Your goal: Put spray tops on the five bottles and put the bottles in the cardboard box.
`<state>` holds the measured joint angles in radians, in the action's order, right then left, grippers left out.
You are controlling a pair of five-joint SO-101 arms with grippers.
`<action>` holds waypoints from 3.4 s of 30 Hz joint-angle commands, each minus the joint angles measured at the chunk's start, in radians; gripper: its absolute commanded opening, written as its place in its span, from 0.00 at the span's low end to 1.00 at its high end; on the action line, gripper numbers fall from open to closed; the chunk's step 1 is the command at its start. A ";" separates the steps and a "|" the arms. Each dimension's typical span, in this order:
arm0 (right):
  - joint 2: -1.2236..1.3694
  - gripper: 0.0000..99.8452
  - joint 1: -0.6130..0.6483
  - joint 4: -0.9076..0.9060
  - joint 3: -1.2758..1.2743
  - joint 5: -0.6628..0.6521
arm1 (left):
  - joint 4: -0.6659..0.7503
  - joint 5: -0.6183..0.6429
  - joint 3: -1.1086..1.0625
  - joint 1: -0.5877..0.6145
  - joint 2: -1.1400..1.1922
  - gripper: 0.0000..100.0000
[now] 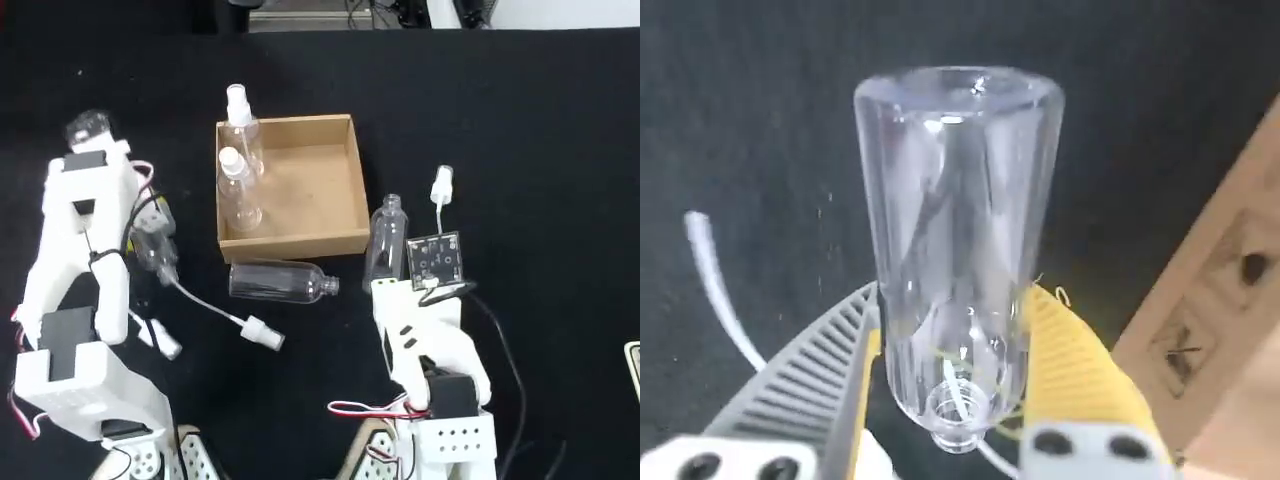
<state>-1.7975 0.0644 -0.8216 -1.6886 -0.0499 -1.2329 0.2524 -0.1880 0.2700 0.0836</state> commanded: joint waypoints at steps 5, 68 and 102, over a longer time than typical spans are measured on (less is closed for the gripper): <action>-0.094 0.14 -0.017 0.006 0.007 -0.003 | -0.232 0.000 0.358 0.085 -0.061 0.03; -0.097 0.14 -0.014 0.005 0.007 -0.003 | 0.175 -1.458 -0.022 1.198 -0.011 0.36; -0.091 0.14 -0.015 0.005 0.007 -0.003 | 0.112 -1.079 -0.229 0.700 -0.470 0.36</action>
<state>-1.7975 0.0644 -0.8216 -1.6886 -0.0499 -1.0671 -0.7756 -0.5485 0.9805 -0.4411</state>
